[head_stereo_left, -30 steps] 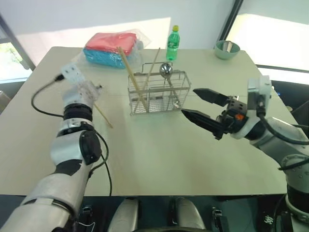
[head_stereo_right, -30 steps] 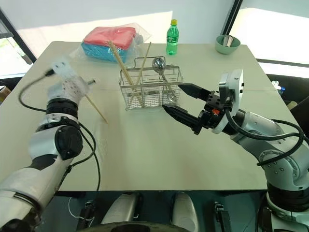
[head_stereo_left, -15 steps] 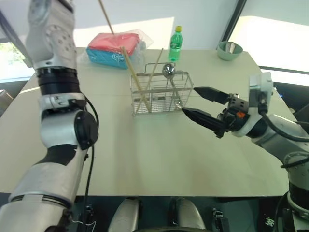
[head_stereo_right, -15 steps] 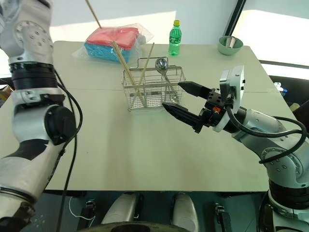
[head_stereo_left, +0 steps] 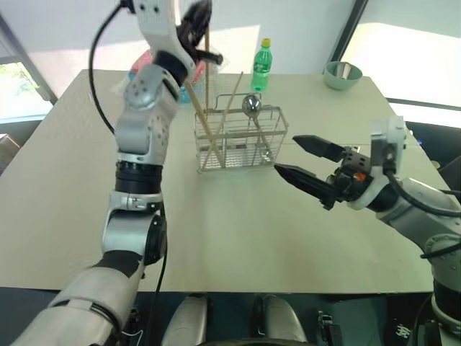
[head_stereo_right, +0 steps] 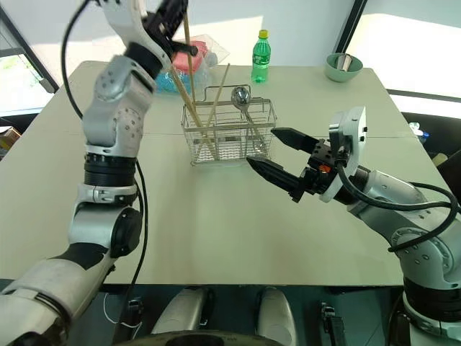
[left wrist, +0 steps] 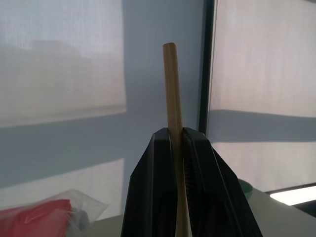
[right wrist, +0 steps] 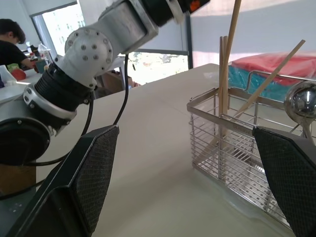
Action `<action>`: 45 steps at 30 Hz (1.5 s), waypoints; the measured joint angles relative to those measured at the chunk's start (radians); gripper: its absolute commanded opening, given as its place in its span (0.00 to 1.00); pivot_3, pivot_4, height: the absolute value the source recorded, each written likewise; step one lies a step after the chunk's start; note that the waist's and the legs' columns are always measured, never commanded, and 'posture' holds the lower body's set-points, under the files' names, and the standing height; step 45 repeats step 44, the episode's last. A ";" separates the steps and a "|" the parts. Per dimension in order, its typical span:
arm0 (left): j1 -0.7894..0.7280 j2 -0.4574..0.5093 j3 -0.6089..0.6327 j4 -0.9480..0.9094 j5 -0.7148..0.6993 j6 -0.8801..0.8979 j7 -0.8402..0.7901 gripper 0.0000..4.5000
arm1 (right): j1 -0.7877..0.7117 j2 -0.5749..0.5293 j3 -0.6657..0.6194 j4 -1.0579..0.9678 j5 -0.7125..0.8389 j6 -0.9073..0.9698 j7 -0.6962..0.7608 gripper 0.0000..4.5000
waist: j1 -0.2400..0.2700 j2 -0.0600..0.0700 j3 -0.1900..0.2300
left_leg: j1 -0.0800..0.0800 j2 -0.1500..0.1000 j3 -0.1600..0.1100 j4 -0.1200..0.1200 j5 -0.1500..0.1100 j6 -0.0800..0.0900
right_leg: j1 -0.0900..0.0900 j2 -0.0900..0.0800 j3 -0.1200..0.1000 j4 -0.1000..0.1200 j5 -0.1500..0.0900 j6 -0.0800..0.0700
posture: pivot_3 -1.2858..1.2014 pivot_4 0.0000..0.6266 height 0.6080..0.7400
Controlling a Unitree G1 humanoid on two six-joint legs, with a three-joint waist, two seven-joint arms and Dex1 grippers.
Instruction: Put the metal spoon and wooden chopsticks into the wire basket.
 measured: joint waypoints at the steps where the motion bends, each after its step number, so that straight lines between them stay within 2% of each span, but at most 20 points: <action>1: 0.015 -0.004 -0.008 -0.001 0.001 0.002 0.000 0.02 | 0.000 0.000 -0.004 0.000 0.000 0.000 -0.002 1.00 | 0.000 0.000 0.000 | 0.000 0.000 0.000 0.000 0.000 0.000 | 0.000 0.000 0.000 0.000 0.000 0.000 | 0.52 0.24 0.45; 9: 0.100 -0.015 -0.017 -0.006 0.024 0.001 -0.002 0.02 | -0.006 0.000 -0.008 0.001 -0.001 0.000 -0.005 1.00 | 0.000 0.000 0.000 | 0.000 0.000 0.000 0.000 0.000 0.000 | 0.000 0.000 0.000 0.000 0.000 0.000 | 0.52 0.24 0.45; 12: 0.119 -0.016 -0.016 -0.003 0.031 0.001 -0.003 0.25 | -0.024 0.001 -0.007 0.007 -0.002 0.000 -0.005 1.00 | 0.000 0.000 0.000 | 0.000 0.000 0.000 0.000 0.000 0.000 | 0.000 0.000 0.000 0.000 0.000 0.000 | 0.52 0.24 0.45; 18: 0.131 -0.021 0.001 -0.007 0.017 0.019 -0.003 0.95 | -0.038 0.001 -0.004 0.023 -0.011 0.000 -0.004 1.00 | 0.000 0.000 0.000 | 0.000 0.000 0.000 0.000 0.000 0.000 | 0.000 0.000 0.000 0.000 0.000 0.000 | 0.52 0.24 0.45; 19: 0.131 -0.020 0.004 -0.009 0.014 0.023 -0.003 0.99 | -0.039 0.001 -0.003 0.023 -0.012 0.000 -0.003 1.00 | 0.000 0.000 0.000 | 0.000 0.000 0.000 0.000 0.000 0.000 | 0.000 0.000 0.000 0.000 0.000 0.000 | 0.52 0.24 0.45; 23: 0.130 -0.007 0.018 -0.036 -0.006 0.055 -0.002 0.99 | -0.049 0.001 0.005 0.034 -0.021 -0.001 0.006 1.00 | 0.000 0.000 0.000 | 0.000 0.000 0.000 0.000 0.000 0.000 | 0.000 0.000 0.000 0.000 0.000 0.000 | 0.52 0.24 0.45; 26: 0.101 0.058 0.046 -0.056 -0.043 0.121 -0.021 0.99 | -0.053 0.001 0.019 0.045 -0.037 -0.002 0.016 1.00 | -0.004 0.000 0.000 | 0.000 0.001 0.000 0.000 0.000 0.000 | -0.001 0.001 0.000 0.001 0.000 0.000 | 0.52 0.24 0.45; 27: 0.076 0.115 0.050 -0.059 -0.063 0.163 -0.054 0.99 | -0.059 0.001 0.024 0.052 -0.048 -0.004 0.024 1.00 | -0.006 0.000 0.001 | 0.000 0.001 0.000 0.000 0.000 0.000 | -0.002 0.002 0.000 0.001 0.000 0.000 | 0.52 0.24 0.45; 31: 0.033 0.441 0.080 -0.131 -0.131 0.324 -0.290 0.99 | -0.070 -0.011 0.028 0.101 -0.095 -0.017 0.062 1.00 | -0.035 0.004 0.000 | 0.001 0.001 0.000 -0.003 0.000 0.000 | -0.001 0.003 0.001 0.001 0.000 -0.001 | 0.52 0.24 0.45; 34: 0.181 0.658 0.052 -0.242 -0.152 0.333 -0.538 0.99 | -0.073 -0.036 0.032 0.139 -0.148 -0.035 0.107 1.00 | -0.040 0.010 -0.002 | 0.002 0.001 0.001 -0.003 0.000 0.001 | -0.001 0.002 0.002 0.000 -0.001 -0.001 | 0.52 0.24 0.45; 37: 0.382 0.791 0.043 -0.305 -0.170 0.347 -0.718 0.99 | -0.073 -0.043 0.029 0.185 -0.181 -0.047 0.147 1.00 | -0.040 0.009 -0.001 | 0.001 0.001 0.000 -0.003 0.000 0.001 | -0.002 0.002 0.003 0.000 -0.002 -0.004 | 0.52 0.24 0.45; 42: 0.639 0.890 0.138 -0.473 -0.243 0.371 -0.856 0.99 | -0.071 -0.065 0.035 0.203 -0.209 -0.049 0.222 1.00 | -0.025 0.008 0.000 | 0.001 0.002 0.000 -0.002 -0.001 0.001 | -0.002 -0.002 0.003 -0.002 -0.004 -0.007 | 0.52 0.24 0.45; 45: 0.691 0.893 0.175 -0.516 -0.246 0.371 -0.855 0.99 | -0.071 -0.067 0.038 0.212 -0.222 -0.052 0.245 1.00 | -0.023 0.008 0.000 | 0.001 0.002 0.000 -0.002 -0.001 0.001 | -0.002 -0.002 0.003 -0.002 -0.004 -0.008 | 0.52 0.24 0.45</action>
